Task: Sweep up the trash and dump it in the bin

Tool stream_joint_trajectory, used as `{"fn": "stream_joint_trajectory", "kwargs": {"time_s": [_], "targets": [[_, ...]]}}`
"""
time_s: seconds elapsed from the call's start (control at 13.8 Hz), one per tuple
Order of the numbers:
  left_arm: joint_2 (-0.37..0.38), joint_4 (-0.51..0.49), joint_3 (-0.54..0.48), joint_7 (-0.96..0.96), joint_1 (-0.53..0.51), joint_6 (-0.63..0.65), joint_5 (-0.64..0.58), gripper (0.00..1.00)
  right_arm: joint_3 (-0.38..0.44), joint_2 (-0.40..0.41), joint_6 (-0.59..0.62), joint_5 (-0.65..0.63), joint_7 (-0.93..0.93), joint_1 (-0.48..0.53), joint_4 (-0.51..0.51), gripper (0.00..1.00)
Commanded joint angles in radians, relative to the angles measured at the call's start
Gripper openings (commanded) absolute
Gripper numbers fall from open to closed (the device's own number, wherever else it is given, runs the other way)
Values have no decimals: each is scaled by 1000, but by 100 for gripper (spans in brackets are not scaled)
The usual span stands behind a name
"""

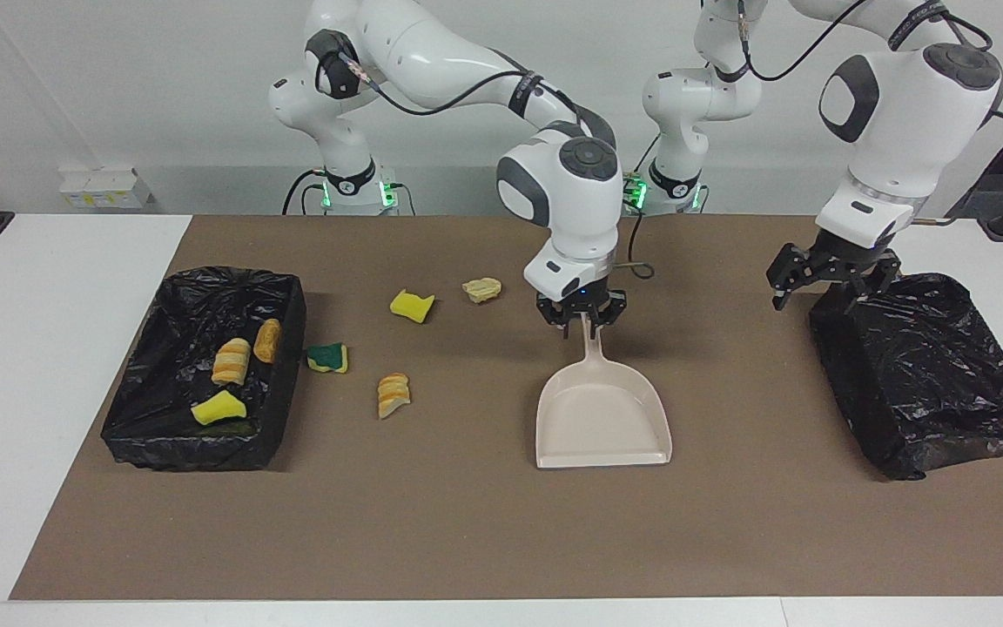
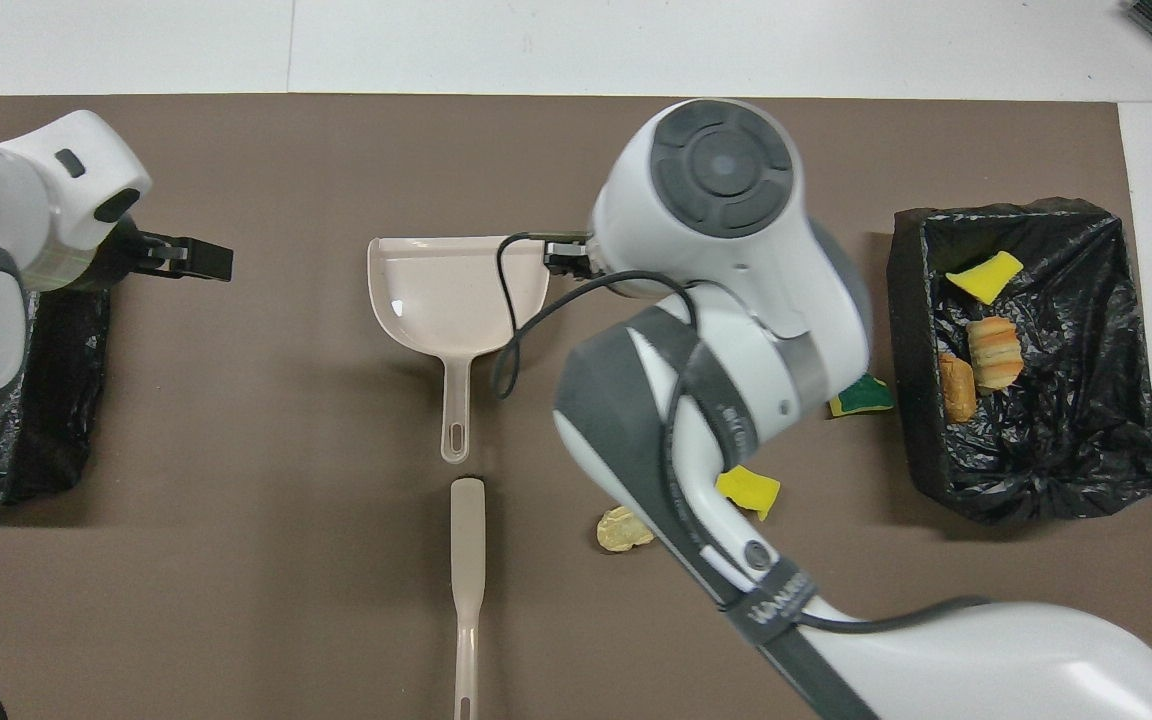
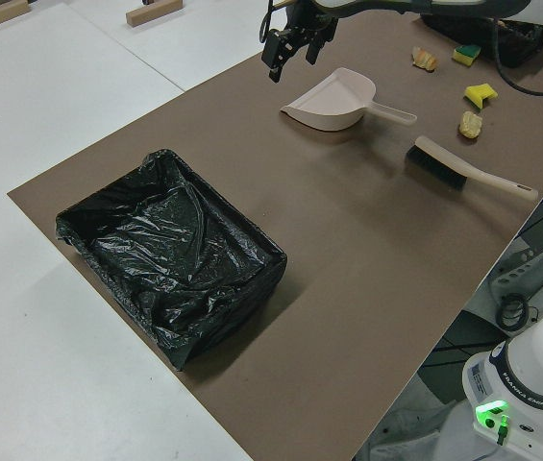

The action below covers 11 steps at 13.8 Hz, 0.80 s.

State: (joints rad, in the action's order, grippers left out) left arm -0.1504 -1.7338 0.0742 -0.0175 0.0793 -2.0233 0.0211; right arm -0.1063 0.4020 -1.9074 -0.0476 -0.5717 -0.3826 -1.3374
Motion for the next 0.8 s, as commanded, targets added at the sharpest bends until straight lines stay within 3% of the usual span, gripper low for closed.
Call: {"fn": "stream_joint_trajectory", "kwargs": {"time_s": [0.0, 0.29, 0.72], "targets": [[-58, -15, -11, 112, 98, -75, 3, 100, -15, -126, -1, -3, 94, 79, -121, 100], [-48, -182, -11, 292, 229, -262, 3, 100, -13, -210, 106, 6, 101, 204, -112, 100], [-17, -351, -13, 494, 381, -351, 2, 100, -9, -317, 295, -11, 107, 270, -88, 100]]}}
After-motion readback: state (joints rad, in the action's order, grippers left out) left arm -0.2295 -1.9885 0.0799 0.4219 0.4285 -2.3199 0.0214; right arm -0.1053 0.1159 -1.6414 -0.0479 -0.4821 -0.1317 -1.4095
